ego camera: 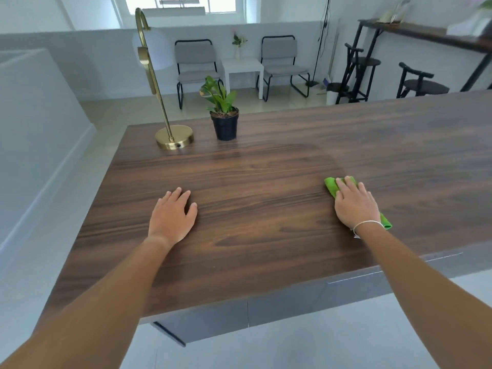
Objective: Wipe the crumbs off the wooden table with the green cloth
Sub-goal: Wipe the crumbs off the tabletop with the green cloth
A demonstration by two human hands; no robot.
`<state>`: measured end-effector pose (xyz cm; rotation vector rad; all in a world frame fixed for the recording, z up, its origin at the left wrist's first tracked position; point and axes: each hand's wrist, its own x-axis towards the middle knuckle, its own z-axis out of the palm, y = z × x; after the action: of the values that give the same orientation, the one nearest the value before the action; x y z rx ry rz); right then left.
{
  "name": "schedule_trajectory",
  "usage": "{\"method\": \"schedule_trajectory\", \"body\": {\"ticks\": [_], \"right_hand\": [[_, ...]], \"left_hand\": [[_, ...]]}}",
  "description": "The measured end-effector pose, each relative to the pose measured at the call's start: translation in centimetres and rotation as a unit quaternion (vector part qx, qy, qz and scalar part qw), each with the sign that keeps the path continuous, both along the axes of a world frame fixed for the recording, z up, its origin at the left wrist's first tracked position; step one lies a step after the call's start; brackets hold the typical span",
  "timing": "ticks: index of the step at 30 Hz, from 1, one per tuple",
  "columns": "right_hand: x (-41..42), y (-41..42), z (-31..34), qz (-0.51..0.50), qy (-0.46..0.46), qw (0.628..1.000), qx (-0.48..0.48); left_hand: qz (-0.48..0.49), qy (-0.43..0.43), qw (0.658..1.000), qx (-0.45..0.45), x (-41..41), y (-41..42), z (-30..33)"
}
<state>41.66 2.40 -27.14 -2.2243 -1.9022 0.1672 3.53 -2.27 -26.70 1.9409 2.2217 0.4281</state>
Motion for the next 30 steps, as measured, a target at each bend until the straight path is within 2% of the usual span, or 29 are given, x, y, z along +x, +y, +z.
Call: {"method": "schedule_trajectory", "body": {"ticks": [7, 20, 25, 30], "right_hand": [[0.6, -5.6, 0.0, -0.010, -0.012, 1.000, 0.004], [0.2, -6.6, 0.7, -0.018, -0.007, 1.000, -0.019], [-1.3, -5.9, 2.3, -0.034, 0.060, 0.998, 0.005], [-5.5, -4.1, 4.0, 0.047, 0.127, 0.990, 0.031]], "left_hand": [[0.007, 0.000, 1.000, -0.007, -1.0, -5.5, 0.3], [0.030, -0.002, 1.000, 0.006, -2.5, -10.1, 0.2], [0.028, 0.001, 1.000, 0.001, -2.9, -10.3, 0.3], [0.051, 0.002, 0.999, -0.003, -3.2, -10.6, 0.8]]}}
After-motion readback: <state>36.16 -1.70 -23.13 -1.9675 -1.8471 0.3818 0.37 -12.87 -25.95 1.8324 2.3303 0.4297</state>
